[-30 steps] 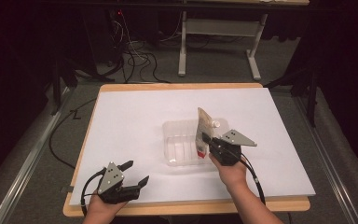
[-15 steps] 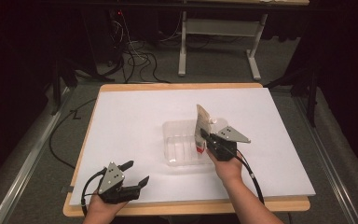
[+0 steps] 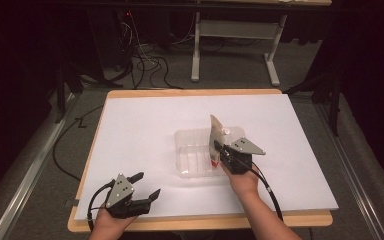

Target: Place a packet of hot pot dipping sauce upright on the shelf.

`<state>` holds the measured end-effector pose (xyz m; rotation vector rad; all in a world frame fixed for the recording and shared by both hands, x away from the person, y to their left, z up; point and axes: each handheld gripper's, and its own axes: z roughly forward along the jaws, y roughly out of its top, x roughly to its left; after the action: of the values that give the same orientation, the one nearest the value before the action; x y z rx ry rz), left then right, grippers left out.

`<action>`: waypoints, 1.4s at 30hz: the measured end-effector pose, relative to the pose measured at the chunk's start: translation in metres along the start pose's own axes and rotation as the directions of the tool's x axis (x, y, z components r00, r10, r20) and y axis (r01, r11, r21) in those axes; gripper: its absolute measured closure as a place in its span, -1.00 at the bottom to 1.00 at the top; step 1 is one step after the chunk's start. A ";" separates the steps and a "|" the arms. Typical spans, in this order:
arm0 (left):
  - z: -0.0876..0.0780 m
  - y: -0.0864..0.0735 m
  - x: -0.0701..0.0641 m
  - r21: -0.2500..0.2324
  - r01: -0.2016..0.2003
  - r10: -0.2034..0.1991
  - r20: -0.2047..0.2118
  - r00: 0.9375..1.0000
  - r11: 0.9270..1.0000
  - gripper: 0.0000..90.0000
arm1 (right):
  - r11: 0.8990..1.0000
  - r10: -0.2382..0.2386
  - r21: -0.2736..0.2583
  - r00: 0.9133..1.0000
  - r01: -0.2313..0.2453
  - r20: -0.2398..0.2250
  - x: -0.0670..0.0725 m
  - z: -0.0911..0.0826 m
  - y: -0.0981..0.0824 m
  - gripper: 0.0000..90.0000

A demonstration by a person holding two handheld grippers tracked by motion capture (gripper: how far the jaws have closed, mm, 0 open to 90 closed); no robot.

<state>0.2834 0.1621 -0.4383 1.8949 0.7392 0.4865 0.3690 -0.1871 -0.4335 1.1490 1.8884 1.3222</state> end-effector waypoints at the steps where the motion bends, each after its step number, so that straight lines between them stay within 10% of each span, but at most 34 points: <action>1: 0.000 0.000 0.000 0.000 0.000 0.000 0.000 1.000 1.000 -0.46 | 1.000 0.001 -0.002 1.000 -0.001 -0.003 -0.001 -0.001 0.000 0.87; 42: 0.001 0.000 0.000 0.007 -0.003 0.003 0.004 1.000 1.000 -0.46 | 0.999 0.030 -0.028 0.995 -0.032 -0.094 -0.004 -0.026 0.011 -0.30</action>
<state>0.2838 0.1614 -0.4388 1.9033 0.7361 0.4824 0.3534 -0.2008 -0.4143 1.1235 1.9169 1.4390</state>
